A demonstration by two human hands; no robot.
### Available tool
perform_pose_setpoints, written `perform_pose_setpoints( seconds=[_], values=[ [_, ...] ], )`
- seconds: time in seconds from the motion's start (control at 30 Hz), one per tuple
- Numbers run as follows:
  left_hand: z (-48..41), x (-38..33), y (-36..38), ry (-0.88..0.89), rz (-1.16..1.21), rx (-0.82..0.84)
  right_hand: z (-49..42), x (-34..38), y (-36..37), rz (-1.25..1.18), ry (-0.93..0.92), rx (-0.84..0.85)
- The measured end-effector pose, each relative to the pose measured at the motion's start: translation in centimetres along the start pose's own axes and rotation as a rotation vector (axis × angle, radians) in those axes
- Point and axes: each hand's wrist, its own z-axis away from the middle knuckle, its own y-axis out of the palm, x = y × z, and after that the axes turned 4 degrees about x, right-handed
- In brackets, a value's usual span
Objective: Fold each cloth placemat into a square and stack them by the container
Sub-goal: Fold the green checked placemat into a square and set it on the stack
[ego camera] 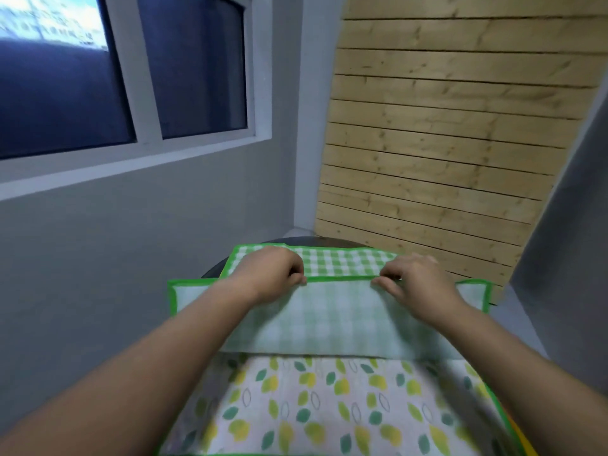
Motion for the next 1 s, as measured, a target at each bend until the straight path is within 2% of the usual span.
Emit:
perform_pose_setpoints(
  seconds=[0.13,0.27,0.37,0.73,1.0],
  values=[
    [-3.9,0.9,3.3,-0.078,-0.052,-0.002,-2.4,-2.0,4.0,0.038,0.064,0.012],
    [-5.9,1.9,6.5,-0.181,0.081,-0.012,-4.0,-3.5,7.7,-0.163,0.203,0.120],
    [-7.0,2.8,8.9,-0.226,0.157,0.003,-4.9,-4.9,10.2,-0.258,0.224,0.185],
    [-7.9,4.4,13.4,-0.140,0.125,-0.241,-5.5,-6.3,12.9,-0.354,0.228,0.144],
    [-7.5,4.5,13.7,-0.122,0.092,-0.257,-5.0,-6.0,13.3,-0.382,0.243,0.079]
  ],
)
